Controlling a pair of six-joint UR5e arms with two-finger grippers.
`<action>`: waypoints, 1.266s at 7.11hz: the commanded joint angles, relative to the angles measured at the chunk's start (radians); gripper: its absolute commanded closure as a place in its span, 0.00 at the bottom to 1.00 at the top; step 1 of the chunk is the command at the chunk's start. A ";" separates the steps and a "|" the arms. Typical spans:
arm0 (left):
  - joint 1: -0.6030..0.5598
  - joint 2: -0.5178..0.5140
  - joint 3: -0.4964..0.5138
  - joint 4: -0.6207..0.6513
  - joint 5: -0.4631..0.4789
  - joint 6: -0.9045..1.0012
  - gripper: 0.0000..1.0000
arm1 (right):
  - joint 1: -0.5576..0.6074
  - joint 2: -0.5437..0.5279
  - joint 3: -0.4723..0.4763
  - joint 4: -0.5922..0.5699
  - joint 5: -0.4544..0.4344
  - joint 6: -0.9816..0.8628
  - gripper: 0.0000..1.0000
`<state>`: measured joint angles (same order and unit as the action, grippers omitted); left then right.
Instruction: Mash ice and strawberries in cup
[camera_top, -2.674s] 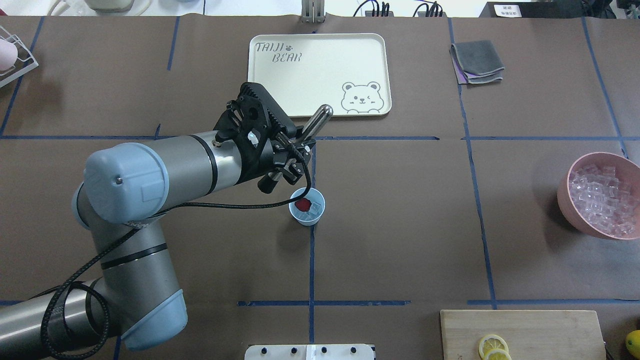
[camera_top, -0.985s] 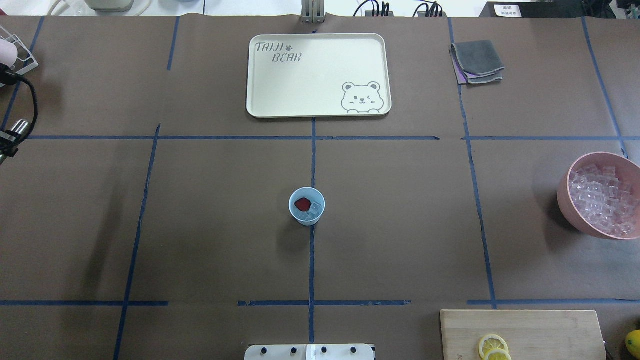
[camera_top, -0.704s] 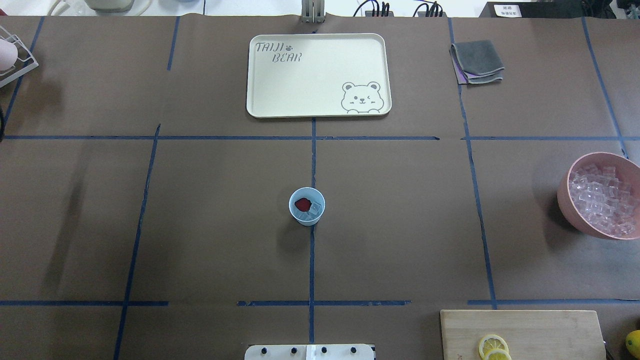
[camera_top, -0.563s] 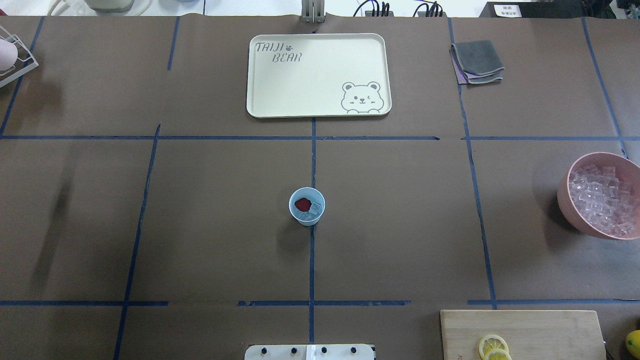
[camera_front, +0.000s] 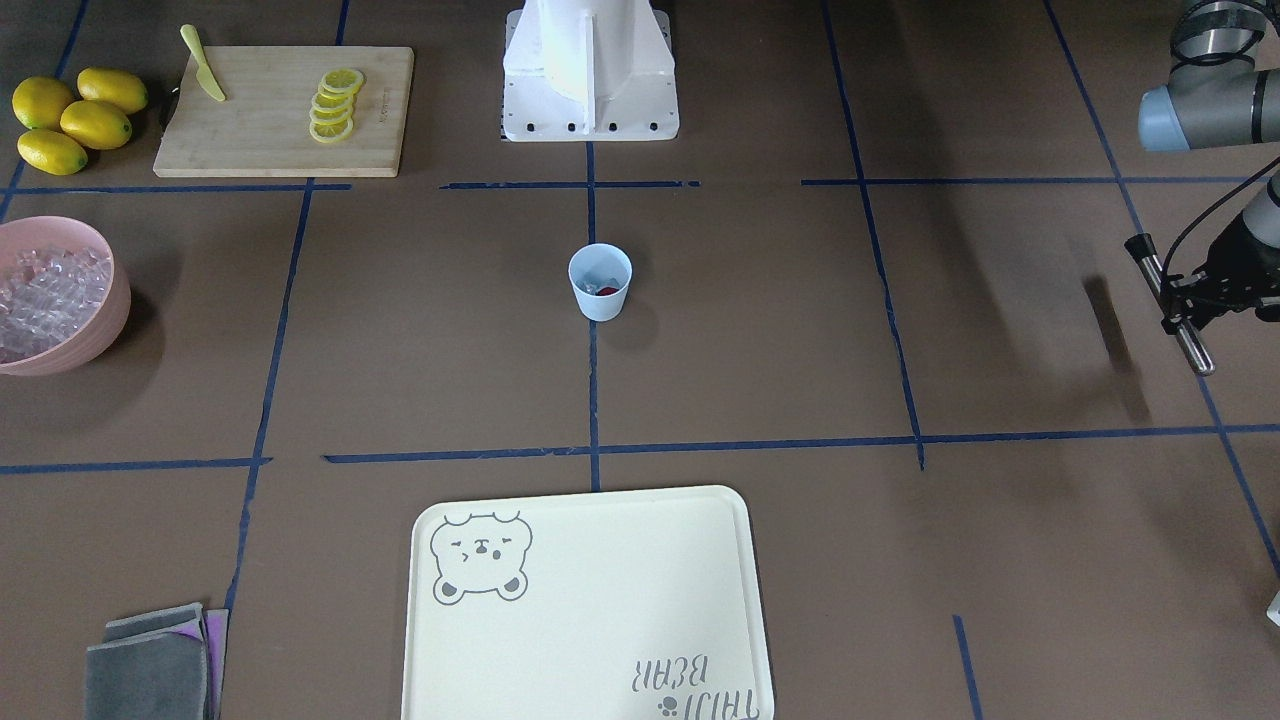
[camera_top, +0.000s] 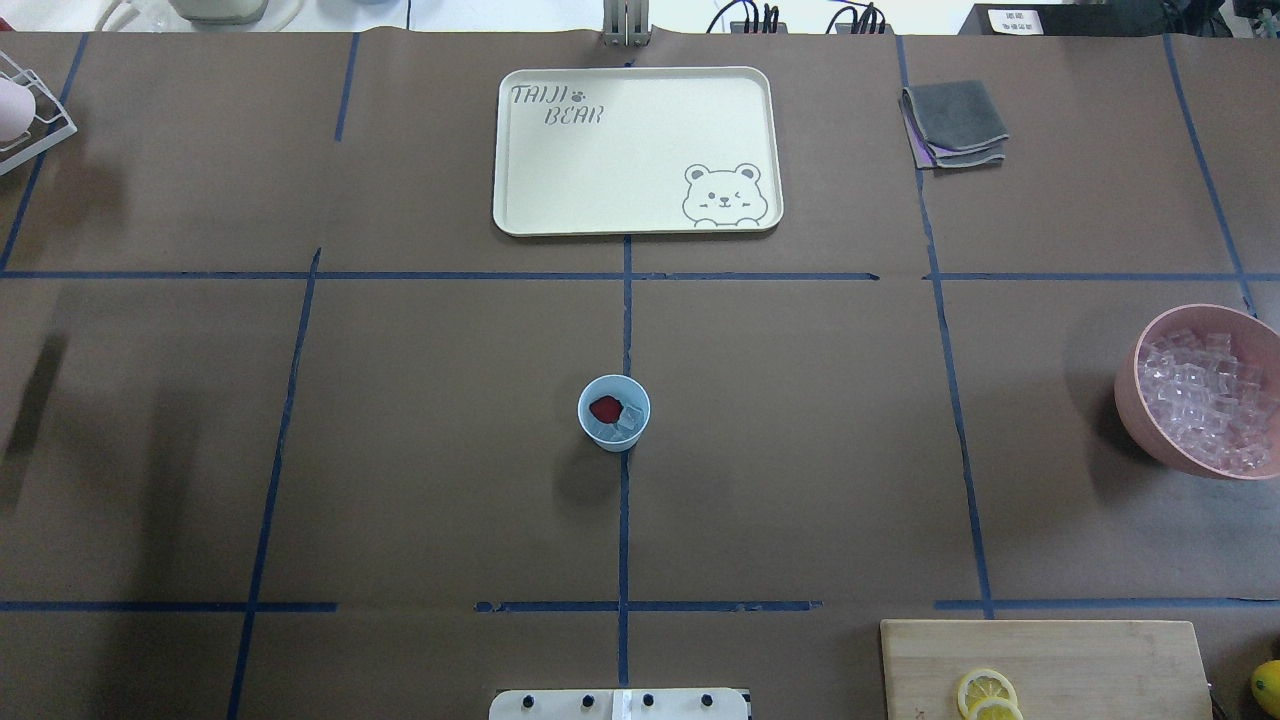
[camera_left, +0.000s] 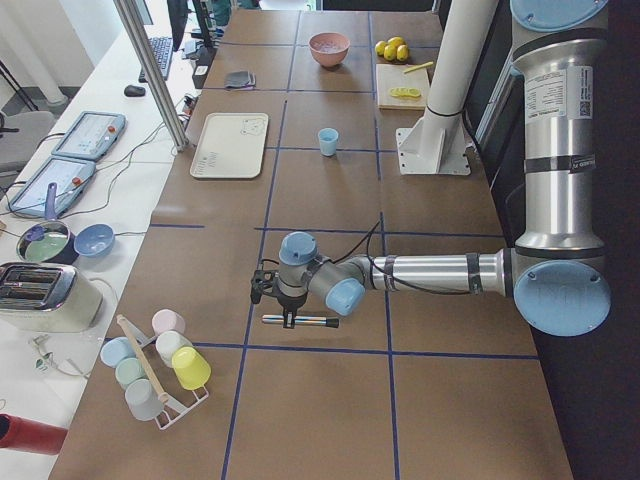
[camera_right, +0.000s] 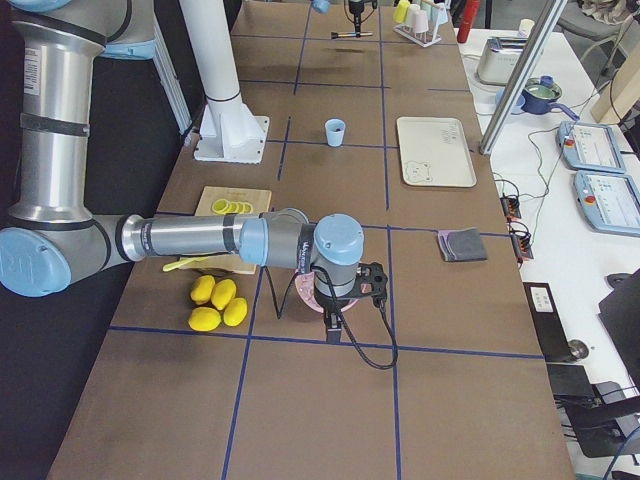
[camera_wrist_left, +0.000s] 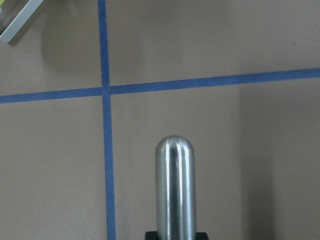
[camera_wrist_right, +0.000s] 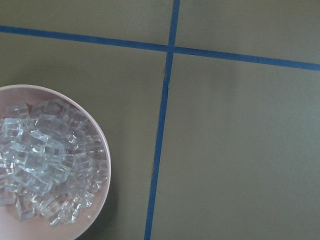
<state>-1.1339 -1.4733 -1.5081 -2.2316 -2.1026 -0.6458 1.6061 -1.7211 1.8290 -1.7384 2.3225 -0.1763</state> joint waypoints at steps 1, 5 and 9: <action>0.051 -0.007 0.025 -0.033 0.000 -0.009 0.92 | 0.000 -0.002 0.003 -0.001 0.000 0.000 0.00; 0.075 -0.004 -0.009 -0.020 -0.092 0.015 0.00 | 0.000 -0.002 0.001 -0.001 0.000 0.001 0.00; -0.221 -0.005 -0.034 0.255 -0.223 0.598 0.00 | 0.000 -0.002 0.004 -0.001 0.002 0.001 0.00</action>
<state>-1.2435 -1.4766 -1.5372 -2.1062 -2.3249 -0.2835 1.6061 -1.7227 1.8319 -1.7391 2.3228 -0.1749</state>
